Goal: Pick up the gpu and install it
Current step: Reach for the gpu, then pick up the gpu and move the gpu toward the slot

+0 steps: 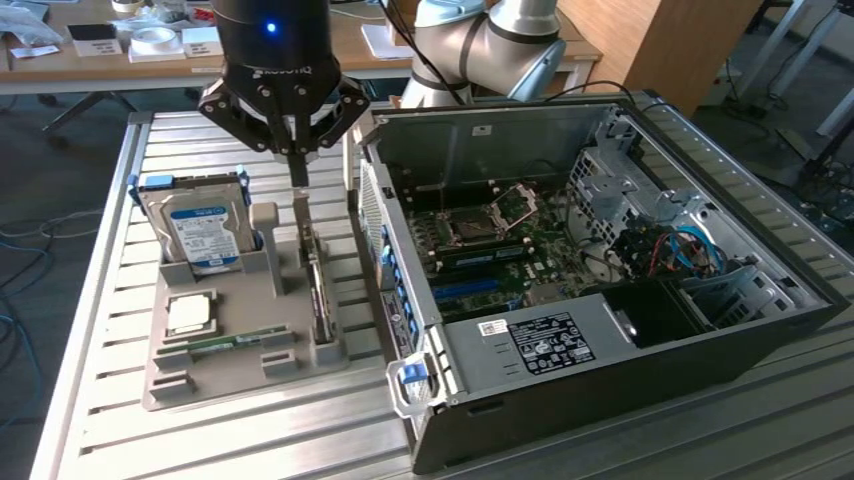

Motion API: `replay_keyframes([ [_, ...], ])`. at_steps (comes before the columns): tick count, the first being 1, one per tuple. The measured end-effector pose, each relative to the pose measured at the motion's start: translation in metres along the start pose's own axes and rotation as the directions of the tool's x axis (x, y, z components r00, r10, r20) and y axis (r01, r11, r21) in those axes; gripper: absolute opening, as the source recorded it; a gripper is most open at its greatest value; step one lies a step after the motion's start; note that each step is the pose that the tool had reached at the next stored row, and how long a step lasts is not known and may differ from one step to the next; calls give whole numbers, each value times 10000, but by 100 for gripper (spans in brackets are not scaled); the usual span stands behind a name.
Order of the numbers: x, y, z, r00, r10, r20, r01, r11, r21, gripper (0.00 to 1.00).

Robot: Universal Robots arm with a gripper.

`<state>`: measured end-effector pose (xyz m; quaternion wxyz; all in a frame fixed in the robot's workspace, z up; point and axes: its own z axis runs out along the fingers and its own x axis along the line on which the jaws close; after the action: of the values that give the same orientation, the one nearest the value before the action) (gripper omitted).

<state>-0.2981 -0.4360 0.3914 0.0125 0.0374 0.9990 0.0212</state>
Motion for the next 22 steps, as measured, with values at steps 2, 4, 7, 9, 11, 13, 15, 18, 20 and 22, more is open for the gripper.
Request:
replay_keyframes([
  [2,3,-11,1,10000,0,1,0,10000,-1,11],
  [4,7,-21,1,10000,0,0,0,10000,0,11],
  [7,8,-40,0,10000,1,0,-1,10000,0,11],
  [9,8,-40,0,10000,1,0,-1,10000,0,11],
  [11,8,-41,0,10000,0,0,0,10000,0,11],
  [13,8,-41,0,10000,0,0,0,10000,-1,11],
  [15,8,-41,0,10000,0,-1,0,10000,0,11],
  [18,8,-41,0,10000,0,0,0,10000,0,11],
  [20,8,-41,0,10000,0,0,0,10000,0,11],
  [22,8,-41,0,10000,0,0,0,10000,0,11],
])
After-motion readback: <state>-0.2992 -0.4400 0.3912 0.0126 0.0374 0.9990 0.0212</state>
